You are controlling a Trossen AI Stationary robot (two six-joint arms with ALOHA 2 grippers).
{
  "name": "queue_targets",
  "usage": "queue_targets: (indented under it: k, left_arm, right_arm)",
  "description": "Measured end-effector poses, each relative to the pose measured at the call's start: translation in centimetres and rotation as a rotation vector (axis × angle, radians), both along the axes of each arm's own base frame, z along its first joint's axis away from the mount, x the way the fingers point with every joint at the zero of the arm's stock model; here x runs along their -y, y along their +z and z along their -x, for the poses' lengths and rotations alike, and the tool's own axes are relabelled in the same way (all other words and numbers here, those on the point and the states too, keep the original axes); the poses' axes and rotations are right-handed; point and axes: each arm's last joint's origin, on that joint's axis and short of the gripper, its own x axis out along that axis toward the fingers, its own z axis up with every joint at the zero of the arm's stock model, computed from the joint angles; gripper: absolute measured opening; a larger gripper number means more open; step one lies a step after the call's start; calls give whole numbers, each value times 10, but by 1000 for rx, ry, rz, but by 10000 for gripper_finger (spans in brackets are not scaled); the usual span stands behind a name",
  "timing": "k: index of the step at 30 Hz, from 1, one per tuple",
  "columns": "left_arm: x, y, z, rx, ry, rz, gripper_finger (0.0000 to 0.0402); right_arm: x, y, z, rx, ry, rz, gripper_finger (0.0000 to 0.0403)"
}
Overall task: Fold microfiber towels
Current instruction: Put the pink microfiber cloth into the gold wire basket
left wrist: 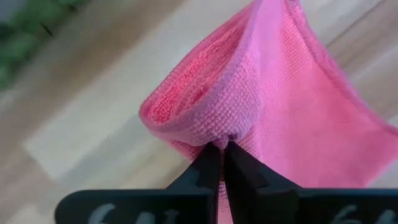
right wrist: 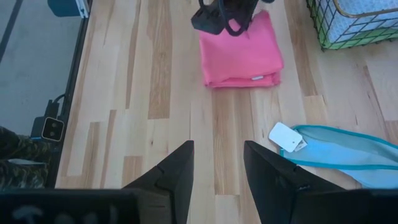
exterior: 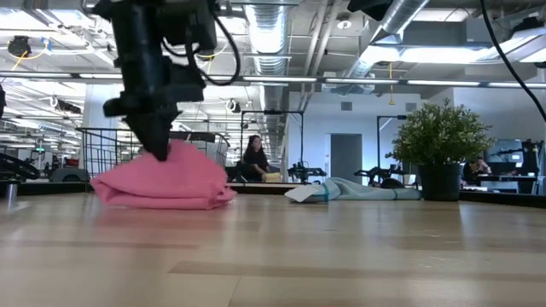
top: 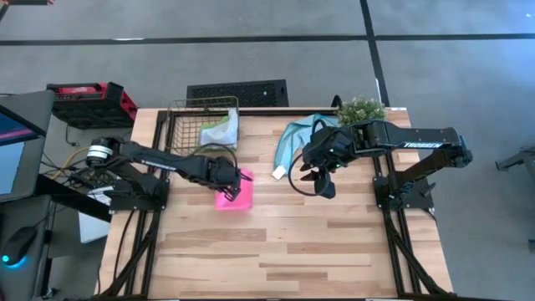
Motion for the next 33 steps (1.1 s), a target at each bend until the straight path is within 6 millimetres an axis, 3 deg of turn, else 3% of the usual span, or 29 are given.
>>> queue_targets:
  k: [7, 24, 33]
  left_arm:
    - [-7, 30, -3, -82, -62, -157, 0]
    - [-56, 112, 1, -252, -70, -426, 0]
    - [-107, 118, 12, -307, 24, -413, 0]
  right_arm:
    - [0, 0, 0, 1, -10, 12, 163]
    - [1, 0, 0, 1, -17, 20, 163]
    - [1, 0, 0, 1, -17, 21, 163]
